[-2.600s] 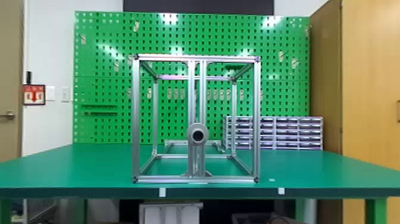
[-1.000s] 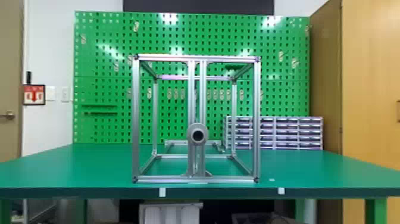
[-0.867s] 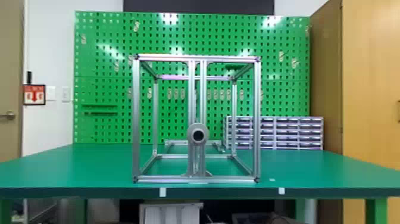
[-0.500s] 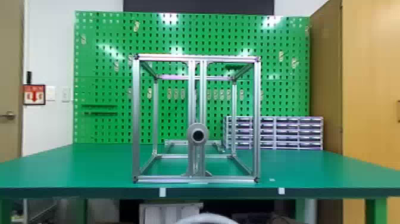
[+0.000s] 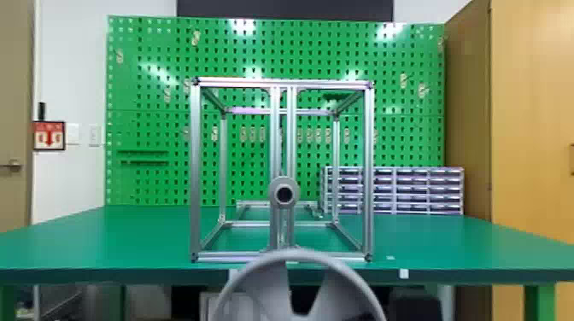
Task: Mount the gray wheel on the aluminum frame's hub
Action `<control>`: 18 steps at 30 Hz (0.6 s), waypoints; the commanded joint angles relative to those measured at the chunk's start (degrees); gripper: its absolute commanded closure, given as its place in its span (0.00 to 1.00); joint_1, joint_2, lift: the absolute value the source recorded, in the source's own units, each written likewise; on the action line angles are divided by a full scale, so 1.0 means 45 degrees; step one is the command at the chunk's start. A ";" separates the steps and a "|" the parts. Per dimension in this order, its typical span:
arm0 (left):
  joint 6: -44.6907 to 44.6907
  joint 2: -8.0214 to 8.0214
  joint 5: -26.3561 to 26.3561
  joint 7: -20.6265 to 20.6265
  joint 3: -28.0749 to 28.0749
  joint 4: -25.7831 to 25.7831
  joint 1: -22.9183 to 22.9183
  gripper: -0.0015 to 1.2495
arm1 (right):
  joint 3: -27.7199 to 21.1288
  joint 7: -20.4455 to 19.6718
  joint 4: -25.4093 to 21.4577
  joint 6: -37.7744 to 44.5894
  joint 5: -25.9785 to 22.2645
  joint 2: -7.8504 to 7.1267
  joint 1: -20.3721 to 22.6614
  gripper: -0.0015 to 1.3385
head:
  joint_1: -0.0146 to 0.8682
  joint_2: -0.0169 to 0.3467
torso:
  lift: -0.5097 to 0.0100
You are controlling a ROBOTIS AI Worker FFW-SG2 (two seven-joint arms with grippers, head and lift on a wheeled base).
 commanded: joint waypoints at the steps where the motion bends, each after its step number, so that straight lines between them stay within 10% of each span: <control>1: 0.0019 0.0019 0.0013 -0.0001 -0.0017 -0.0020 0.0049 0.19 | -0.0457 -0.0622 -0.0292 0.0576 -0.2308 0.0083 -0.0665 0.95 | 0.01 0.06 | 0.02; 7: 0.0117 0.0019 0.0013 -0.0001 -0.0017 -0.0040 0.0108 0.19 | -0.1101 -0.1872 -0.0761 0.1846 -0.5491 0.0044 -0.1778 0.95 | 0.01 0.06 | 0.02; 18: 0.0390 0.0234 -0.0046 -0.0001 -0.0193 -0.0118 0.0186 0.19 | -0.0886 -0.4665 -0.1035 0.2100 -0.8069 -0.0092 -0.3340 0.95 | 0.01 0.06 | 0.02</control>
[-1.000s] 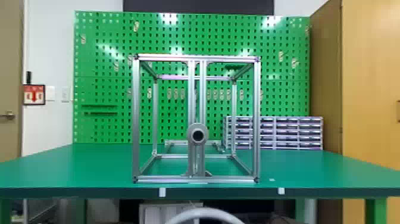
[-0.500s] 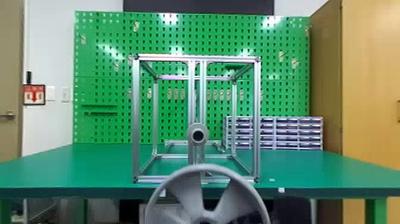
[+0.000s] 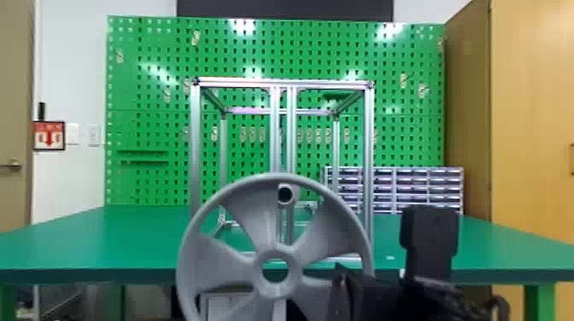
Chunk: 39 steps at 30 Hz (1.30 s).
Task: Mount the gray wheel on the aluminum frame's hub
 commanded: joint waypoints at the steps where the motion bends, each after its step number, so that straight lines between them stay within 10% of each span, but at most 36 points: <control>1: 0.0117 0.0086 -0.0024 -0.0001 -0.0106 -0.0018 0.0004 0.19 | 0.0133 -0.0700 0.0058 0.0011 -0.0951 -0.0025 -0.0635 0.95 | 0.01 0.06 | 0.02; 39: 0.0899 0.0320 -0.0141 -0.0001 -0.0399 -0.0448 0.0004 0.20 | -0.0609 -0.1872 0.1797 -0.0399 -0.2690 0.0346 -0.2686 0.95 | 0.01 0.06 | 0.02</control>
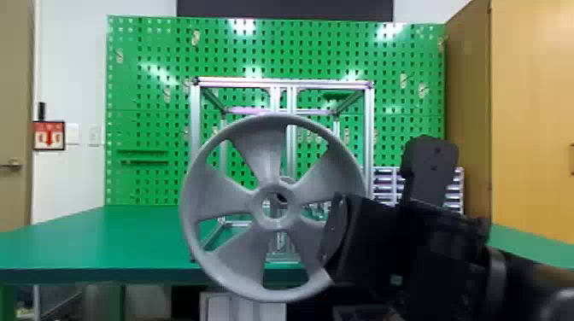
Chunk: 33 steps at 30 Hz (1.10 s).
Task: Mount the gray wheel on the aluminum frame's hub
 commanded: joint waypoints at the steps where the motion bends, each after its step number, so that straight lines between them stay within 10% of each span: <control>1: 0.0563 0.0014 -0.0074 -0.0001 -0.0022 -0.0376 -0.0031 0.21 | -0.0085 0.0007 0.0016 -0.0015 -0.0026 0.0001 0.0062 0.95 | 0.01 0.06 | 0.02; 15: 0.1872 0.0248 0.0727 0.1190 -0.0588 -0.2857 -0.0051 0.21 | -0.0104 0.0007 0.0036 -0.0054 -0.0045 0.0001 0.0082 0.95 | 0.01 0.06 | 0.02; 33: 0.4743 0.1127 0.4125 0.4980 -0.1799 -0.7466 -0.0890 0.20 | 0.0032 0.0007 0.0114 -0.0191 0.0463 -0.0038 0.0043 0.95 | 0.01 0.06 | 0.02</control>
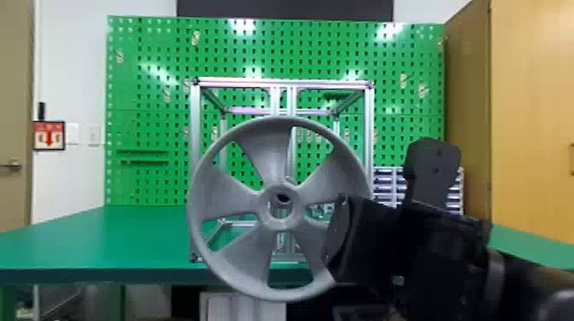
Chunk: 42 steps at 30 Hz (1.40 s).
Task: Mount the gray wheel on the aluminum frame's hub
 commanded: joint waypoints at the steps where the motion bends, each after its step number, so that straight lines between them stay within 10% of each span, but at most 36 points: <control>1: 0.0673 0.0234 0.1287 0.0707 -0.0154 -0.0900 -0.0373 0.19 | 0.0034 -0.0015 0.0054 -0.0058 0.0156 -0.0006 0.0000 0.95 | 0.01 0.06 | 0.02; 13: 0.0947 0.0488 0.4666 0.2035 -0.0545 -0.1486 -0.1838 0.19 | 0.0132 0.0004 0.0249 -0.0155 0.0391 -0.0025 -0.0039 0.95 | 0.01 0.06 | 0.02; 42: -0.1202 0.0136 0.5095 0.3617 -0.1795 0.0623 -0.4826 0.24 | 0.0835 0.0004 0.0542 -0.0468 0.0605 0.0092 -0.0058 0.95 | 0.01 0.06 | 0.02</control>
